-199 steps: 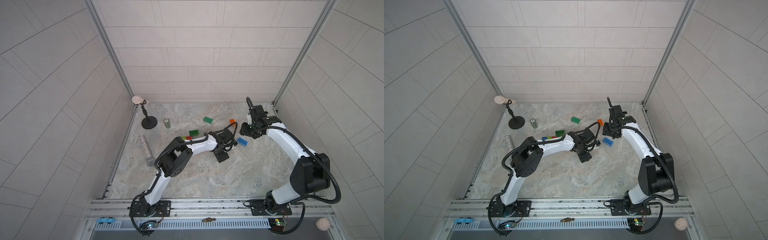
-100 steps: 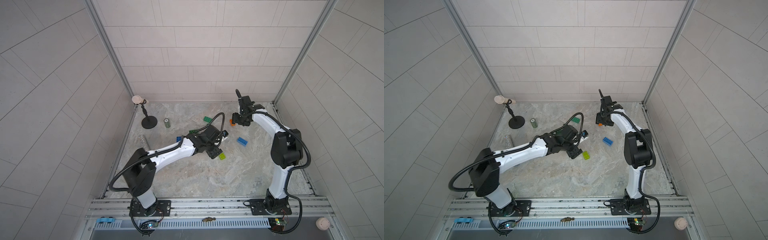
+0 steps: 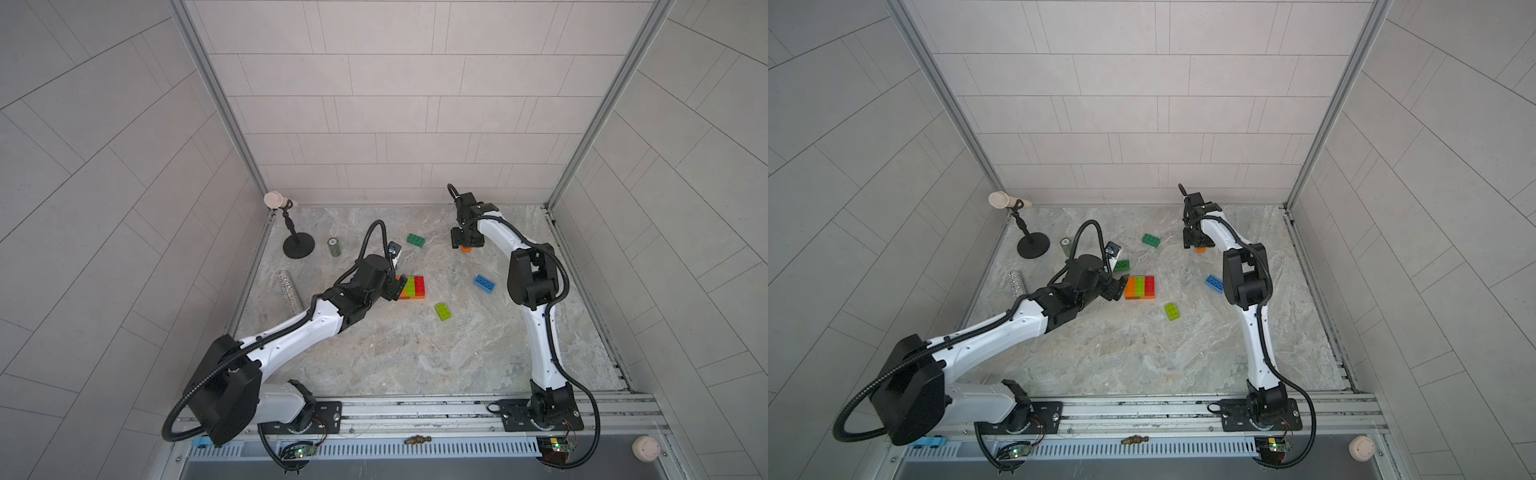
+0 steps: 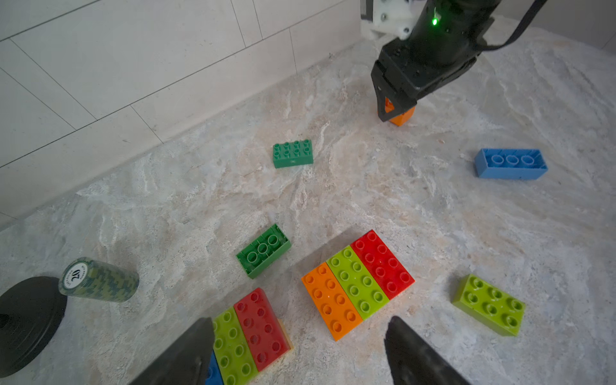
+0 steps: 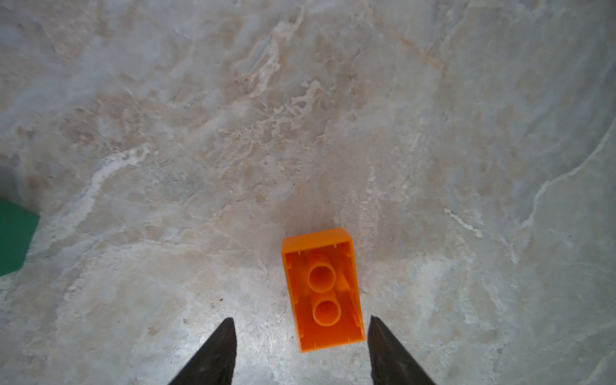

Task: Assemble a rectangle with lego
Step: Pick up the lego brick from the center of the board, then place the lego brick at the center of the board.

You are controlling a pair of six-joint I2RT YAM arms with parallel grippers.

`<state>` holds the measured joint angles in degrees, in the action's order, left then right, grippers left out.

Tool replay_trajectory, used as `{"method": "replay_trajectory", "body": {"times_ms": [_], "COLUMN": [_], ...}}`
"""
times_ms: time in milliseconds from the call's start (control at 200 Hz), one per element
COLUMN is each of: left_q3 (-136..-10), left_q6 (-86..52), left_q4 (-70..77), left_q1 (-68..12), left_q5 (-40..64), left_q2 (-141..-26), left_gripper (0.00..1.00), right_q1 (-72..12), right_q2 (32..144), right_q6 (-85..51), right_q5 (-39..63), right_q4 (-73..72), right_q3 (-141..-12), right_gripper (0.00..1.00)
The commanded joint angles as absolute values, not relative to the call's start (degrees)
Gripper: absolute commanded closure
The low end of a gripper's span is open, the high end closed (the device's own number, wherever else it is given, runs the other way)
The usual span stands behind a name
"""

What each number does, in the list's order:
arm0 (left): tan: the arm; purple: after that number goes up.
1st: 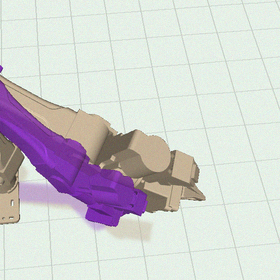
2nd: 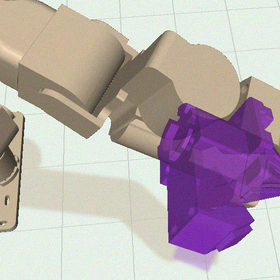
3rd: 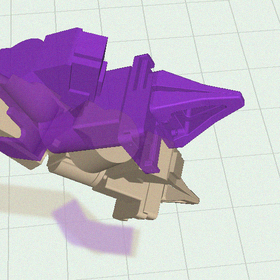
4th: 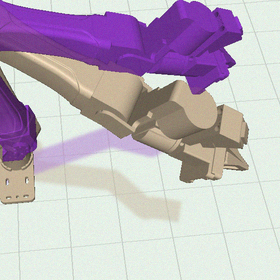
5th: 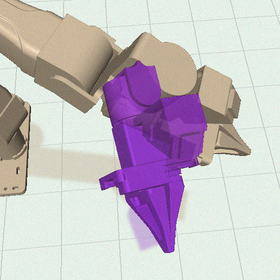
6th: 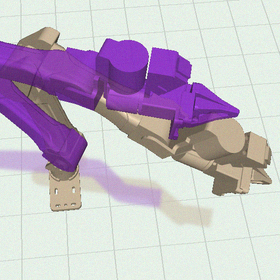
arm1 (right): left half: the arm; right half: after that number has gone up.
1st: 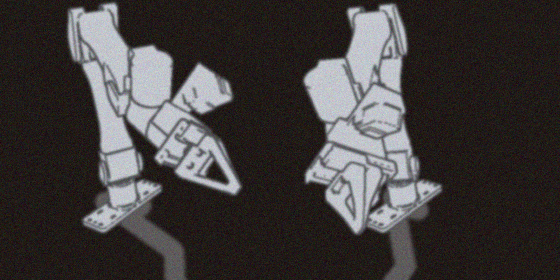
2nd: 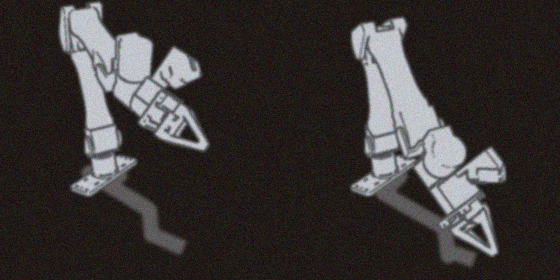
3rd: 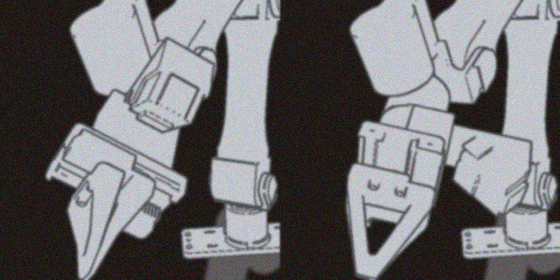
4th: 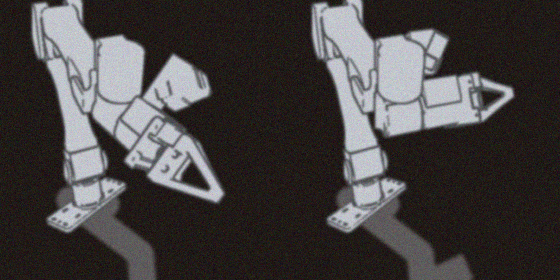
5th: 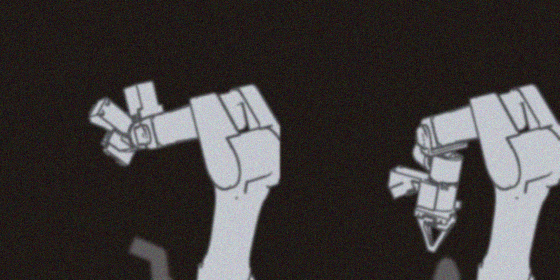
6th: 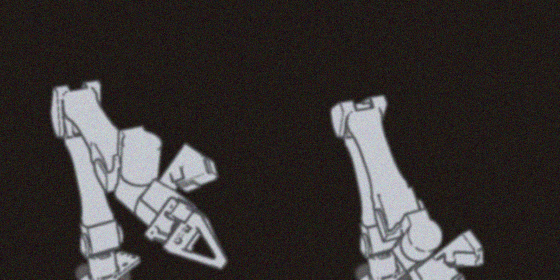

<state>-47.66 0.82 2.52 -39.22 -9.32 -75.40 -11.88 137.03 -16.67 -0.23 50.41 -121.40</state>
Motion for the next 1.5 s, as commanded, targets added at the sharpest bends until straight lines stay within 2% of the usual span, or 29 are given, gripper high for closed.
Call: {"method": "replay_trajectory", "body": {"times_ms": [0,225,395,555,716,791,961,1116,1266,1391,1496], "left_q3": [-47.2,-47.7,-47.4,-48.0,-47.4,-47.1,-47.1,-46.0,-48.0,-54.7,-52.5], "left_q6": [-1.5,-4.7,-10.6,-11.7,-11.7,-11.7,-11.7,-12.2,-13.2,-27.6,-40.0], "left_q4": [7.1,6.3,7.3,7.7,7.7,7.7,7.6,14.1,25.2,23.5,29.5], "left_q1": [-38.6,-37.4,-33.5,-32.5,-32.4,-32.4,-32.4,-31.0,-31.1,-32.2,-32.2], "left_q5": [-9.9,-8.4,-2.7,-0.7,-0.8,-0.7,-1.1,0.3,6.0,12.5,13.2], "left_q2": [-74.4,-74.4,-75.0,-75.4,-74.6,-74.4,-74.7,-75.7,-81.0,-87.7,-87.4], "left_gripper": [0.14,0.16,0.21,0.24,0.24,0.24,0.25,0.22,0.18,0.18,0.18], "right_q1": [-11.9,-11.4,-11.0,-10.5,-10.5,-10.5,-10.8,-11.2,-13.0,-15.6,-17.1], "right_q2": [138.9,141.4,142.3,145.7,147.3,147.1,142.9,133.1,118.4,106.9,99.8], "right_q6": [-15.3,-15.3,-15.6,-16.2,-16.4,-16.6,-18.4,-24.8,-37.3,-47.2,-52.5], "right_q5": [-1.6,-1.0,-0.8,0.7,1.1,1.2,4.8,15.7,27.6,30.1,28.4], "right_q4": [53.4,53.2,52.1,53.4,54.1,54.1,53.5,45.8,26.0,6.4,-5.0], "right_q3": [-123.6,-125.8,-127.4,-131.7,-133.7,-133.8,-132.2,-122.0,-102.0,-86.2,-77.1], "right_gripper": [0.38,0.49,0.55,0.51,0.53,0.57,0.72,0.77,0.77,0.78,0.78]}}
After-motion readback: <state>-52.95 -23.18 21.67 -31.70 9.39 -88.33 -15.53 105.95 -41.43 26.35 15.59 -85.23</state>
